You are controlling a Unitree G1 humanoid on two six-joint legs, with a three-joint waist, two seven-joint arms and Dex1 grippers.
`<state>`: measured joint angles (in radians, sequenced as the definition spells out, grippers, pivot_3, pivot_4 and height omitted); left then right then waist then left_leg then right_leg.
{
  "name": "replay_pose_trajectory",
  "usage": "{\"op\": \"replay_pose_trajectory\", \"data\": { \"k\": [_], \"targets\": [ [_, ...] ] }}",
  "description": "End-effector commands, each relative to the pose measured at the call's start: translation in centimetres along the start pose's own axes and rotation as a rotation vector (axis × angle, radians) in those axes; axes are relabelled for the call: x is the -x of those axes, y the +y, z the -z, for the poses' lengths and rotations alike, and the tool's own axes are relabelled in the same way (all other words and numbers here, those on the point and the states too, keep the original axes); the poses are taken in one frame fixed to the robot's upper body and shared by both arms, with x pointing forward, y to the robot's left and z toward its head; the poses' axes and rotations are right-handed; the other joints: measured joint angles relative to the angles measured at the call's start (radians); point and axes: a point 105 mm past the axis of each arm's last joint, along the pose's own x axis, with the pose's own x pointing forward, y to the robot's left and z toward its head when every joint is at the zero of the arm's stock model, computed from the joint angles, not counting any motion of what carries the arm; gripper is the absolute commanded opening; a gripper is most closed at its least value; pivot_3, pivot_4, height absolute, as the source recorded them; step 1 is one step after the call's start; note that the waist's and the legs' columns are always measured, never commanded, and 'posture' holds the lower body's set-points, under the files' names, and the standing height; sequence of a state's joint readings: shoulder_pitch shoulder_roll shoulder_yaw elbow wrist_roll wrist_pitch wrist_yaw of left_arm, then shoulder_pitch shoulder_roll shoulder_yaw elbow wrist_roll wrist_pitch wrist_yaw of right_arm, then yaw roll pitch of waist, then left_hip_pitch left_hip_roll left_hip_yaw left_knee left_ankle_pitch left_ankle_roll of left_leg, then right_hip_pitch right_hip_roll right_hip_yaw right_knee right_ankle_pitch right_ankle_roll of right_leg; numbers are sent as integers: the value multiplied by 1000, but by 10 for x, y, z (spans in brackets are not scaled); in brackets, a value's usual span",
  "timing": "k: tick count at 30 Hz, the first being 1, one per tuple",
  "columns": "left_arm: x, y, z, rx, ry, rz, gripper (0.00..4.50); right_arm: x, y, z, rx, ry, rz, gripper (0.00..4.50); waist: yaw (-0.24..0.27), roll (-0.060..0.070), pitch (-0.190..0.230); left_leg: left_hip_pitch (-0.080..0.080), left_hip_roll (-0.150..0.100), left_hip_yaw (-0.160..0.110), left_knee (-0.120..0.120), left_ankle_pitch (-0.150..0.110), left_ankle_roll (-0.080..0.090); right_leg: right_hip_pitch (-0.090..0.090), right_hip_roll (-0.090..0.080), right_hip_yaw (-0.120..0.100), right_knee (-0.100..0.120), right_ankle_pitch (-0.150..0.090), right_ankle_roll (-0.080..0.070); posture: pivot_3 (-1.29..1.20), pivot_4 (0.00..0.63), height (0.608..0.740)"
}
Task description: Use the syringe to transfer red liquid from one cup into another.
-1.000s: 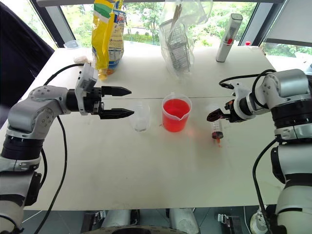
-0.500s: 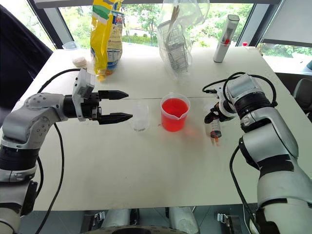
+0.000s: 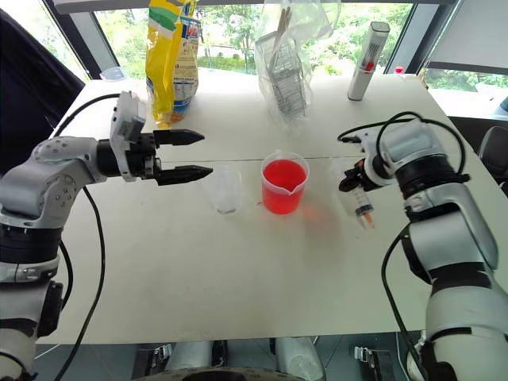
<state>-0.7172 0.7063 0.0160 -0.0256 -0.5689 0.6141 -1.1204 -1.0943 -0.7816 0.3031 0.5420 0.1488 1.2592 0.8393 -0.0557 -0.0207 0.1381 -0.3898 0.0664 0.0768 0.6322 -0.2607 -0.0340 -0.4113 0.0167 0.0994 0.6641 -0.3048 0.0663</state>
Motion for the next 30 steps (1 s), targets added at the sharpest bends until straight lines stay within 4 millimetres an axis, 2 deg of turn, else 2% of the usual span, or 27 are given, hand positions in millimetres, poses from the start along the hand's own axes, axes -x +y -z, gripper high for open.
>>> {"op": "replay_pose_trajectory", "data": {
  "k": [1,5,6,8,10,15,18,30],
  "targets": [
    [3,7,-16,-64,-32,4,4500,54,10,-48,140,-357,56,1400,1,0,0,0,0,0,-1,0,0,0,0,0,0,0,0,0,150,739],
    [-7,20,-31,-96,-66,15,4500,116,35,-76,347,-766,131,1400,8,0,0,0,1,-1,0,0,0,1,2,-2,1,0,0,0,150,739],
    [-6,22,-33,-96,-72,17,4500,124,43,-80,373,-834,129,1400,10,0,0,1,1,0,0,0,0,1,2,-2,1,0,0,0,150,739],
    [-8,27,-39,-98,-89,30,4500,139,72,-86,449,-992,63,1400,8,1,0,1,0,0,0,0,0,1,2,-1,1,0,0,0,150,739],
    [-13,30,-44,-104,-101,49,4500,146,97,-87,448,-1100,-29,1400,7,0,0,2,0,0,0,0,0,1,2,-1,1,0,0,0,150,739],
    [-28,33,-53,-139,-104,97,4500,142,132,-81,357,-1286,-208,1400,13,-1,-1,1,1,0,1,0,0,2,2,-2,1,0,0,0,150,739],
    [-34,32,-60,-156,-113,128,4500,130,142,-72,333,-1296,-256,1400,16,-1,-1,0,0,0,1,0,0,2,1,-2,1,0,0,0,150,739],
    [-61,23,-88,-203,-169,236,4500,69,149,-33,220,-1250,-274,1400,9,-1,-1,1,0,0,1,0,0,2,3,-1,1,0,0,0,150,739]
  ]
}}
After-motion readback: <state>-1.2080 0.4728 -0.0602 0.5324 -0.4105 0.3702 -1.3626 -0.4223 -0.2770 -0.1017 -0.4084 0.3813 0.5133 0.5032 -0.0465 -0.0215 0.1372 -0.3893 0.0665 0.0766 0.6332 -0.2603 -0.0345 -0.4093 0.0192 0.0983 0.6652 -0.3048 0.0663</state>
